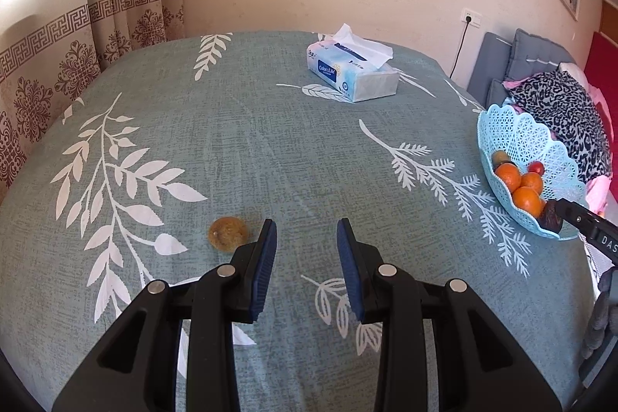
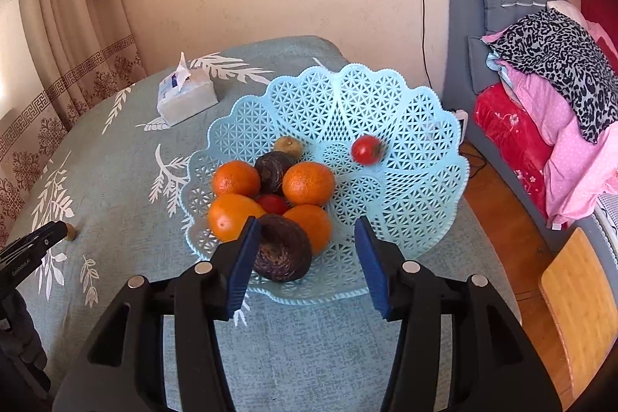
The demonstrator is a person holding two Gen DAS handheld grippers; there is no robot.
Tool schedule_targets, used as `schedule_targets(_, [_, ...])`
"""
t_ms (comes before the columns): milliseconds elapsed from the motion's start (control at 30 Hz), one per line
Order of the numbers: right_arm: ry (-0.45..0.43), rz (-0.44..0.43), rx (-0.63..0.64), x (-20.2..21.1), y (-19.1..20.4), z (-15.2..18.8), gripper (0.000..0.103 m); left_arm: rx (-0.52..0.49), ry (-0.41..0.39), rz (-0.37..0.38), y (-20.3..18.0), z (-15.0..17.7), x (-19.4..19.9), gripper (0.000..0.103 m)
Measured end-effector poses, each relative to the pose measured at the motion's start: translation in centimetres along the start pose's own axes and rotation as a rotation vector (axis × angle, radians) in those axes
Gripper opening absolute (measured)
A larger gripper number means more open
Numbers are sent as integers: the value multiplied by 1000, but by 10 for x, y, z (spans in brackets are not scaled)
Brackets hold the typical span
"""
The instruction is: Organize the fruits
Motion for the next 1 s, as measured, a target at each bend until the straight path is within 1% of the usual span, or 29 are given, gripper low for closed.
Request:
schedule_targets(67, [-26,45,21,3,-6,-4,53,-9,-2,9,-6,-1,0,33])
schedule_targets(133, [-46,149,77,3,-13,-7,53,-18,-2,21,-13,-2,0,33])
schedule_targets(167, [-54,176,94,3,-16,-7,53,-21,-1,29,-17,-3,0,33])
schedule_targets(233, [-64,176,75,3,-21,-8,53,-30,0,50,-27,-4,0,33])
schedule_targets(400, [-112,128,18,12,-22,-8,53,-63,-2,107,-55,-9,0,33])
schedule_targets(533, [-155,127,-48,23,-32,-9,53,-86,0,167,-82,-13,1,33])
schedule_targets(667, [-218,162,-77,41,-47,-12,54,-92,10,246,-113,-16,1,33])
schedule_targets(800, [-261,188,-112,54,-61,-12,55,-100,13,314,-142,-18,0,33])
schedule_targets(900, [-283,207,-129,61,-68,-9,55,-112,10,348,-160,-19,-1,33])
schedule_targets(1000, [-286,210,-152,65,-74,-5,55,-115,17,377,-174,-19,-3,33])
Point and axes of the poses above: each gripper's, at about its wrist camera, not at the fingertips, and x roughly against the way its jaws point, y to its left, z to its underside, the point moved 4 cm from there along -x, roughly the way its jaws point, and after that the axes turned 15 degrees about -y, right-handed, at the moved point
